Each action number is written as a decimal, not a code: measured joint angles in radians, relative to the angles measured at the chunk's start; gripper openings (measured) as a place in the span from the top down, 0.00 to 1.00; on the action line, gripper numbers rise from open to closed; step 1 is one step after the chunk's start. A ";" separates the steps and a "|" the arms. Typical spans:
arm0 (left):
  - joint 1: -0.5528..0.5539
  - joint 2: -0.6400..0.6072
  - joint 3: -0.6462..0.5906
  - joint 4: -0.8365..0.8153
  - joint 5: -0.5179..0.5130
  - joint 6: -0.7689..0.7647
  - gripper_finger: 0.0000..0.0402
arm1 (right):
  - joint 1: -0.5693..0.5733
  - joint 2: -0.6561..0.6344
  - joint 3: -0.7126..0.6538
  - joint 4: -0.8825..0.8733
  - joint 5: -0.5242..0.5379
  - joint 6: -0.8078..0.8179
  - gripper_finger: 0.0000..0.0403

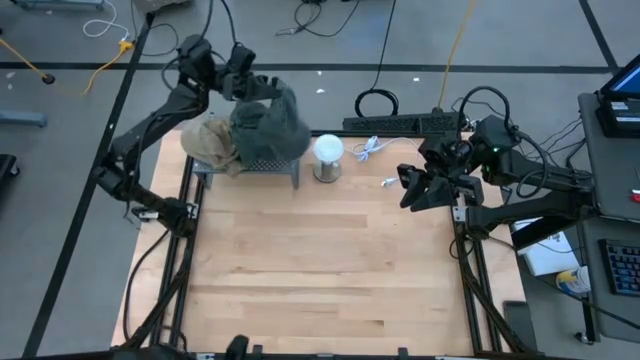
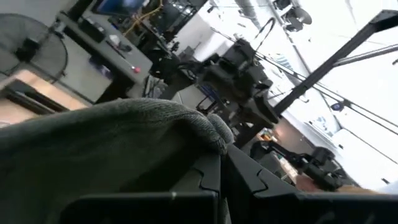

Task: Pick & Place hat
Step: Stack the black cap on the stacked black caps on the shelf

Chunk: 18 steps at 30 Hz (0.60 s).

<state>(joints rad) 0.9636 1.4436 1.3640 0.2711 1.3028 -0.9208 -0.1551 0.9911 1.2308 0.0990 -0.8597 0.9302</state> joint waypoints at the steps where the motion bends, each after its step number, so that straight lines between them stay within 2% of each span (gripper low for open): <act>1: 0.009 0.004 0.000 0.005 0.003 0.010 0.99 | 0.000 0.001 0.000 0.000 0.000 0.002 0.74; 10: 0.081 -0.007 0.001 -0.047 -0.022 0.134 0.99 | 0.000 0.001 0.000 0.000 0.000 0.011 0.74; 13: 0.093 -0.005 0.001 -0.172 -0.023 0.204 0.99 | 0.000 0.001 0.000 0.000 0.001 0.008 0.74; 18: 0.120 -0.005 0.001 -0.466 -0.086 0.433 0.99 | 0.000 0.001 0.000 0.001 0.026 0.008 0.74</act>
<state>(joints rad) 1.0836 1.4387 1.3647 -0.1944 1.2170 -0.4874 -0.1551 0.9916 1.2308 0.0998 -0.8342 0.9379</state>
